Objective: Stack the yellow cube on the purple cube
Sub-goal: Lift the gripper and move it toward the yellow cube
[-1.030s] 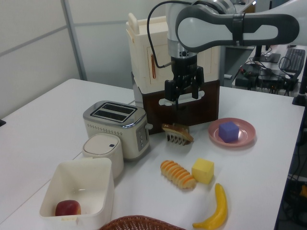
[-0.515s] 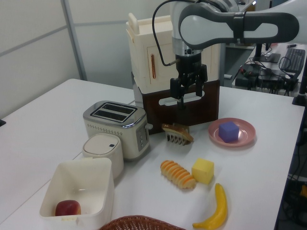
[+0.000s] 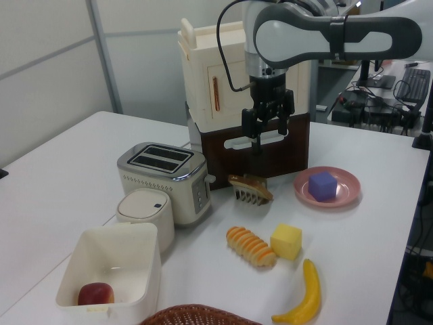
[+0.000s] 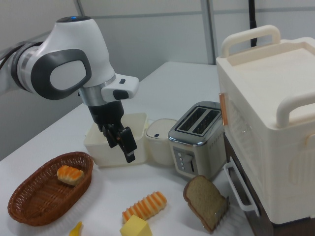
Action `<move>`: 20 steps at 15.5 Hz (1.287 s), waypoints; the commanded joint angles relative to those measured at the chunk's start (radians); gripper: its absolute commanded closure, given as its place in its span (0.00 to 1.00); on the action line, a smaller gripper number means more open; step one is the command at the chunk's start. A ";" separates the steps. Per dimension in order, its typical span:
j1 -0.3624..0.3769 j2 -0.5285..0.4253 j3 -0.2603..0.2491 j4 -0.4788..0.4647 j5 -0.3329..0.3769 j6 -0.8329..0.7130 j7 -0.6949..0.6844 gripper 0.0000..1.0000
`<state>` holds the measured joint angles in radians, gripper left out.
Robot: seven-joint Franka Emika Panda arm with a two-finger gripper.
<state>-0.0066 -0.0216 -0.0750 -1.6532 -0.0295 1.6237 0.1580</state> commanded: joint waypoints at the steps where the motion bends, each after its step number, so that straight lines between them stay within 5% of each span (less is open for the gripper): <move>1: -0.001 0.002 -0.002 0.018 0.010 -0.024 -0.023 0.00; 13: 0.013 0.011 0.008 -0.006 0.011 -0.035 -0.015 0.00; 17: 0.027 -0.165 0.011 -0.392 0.011 0.295 -0.003 0.00; 20: 0.030 -0.181 0.012 -0.479 0.010 0.311 -0.002 0.00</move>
<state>0.0137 -0.1023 -0.0616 -1.9629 -0.0294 1.8788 0.1579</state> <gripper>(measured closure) 0.000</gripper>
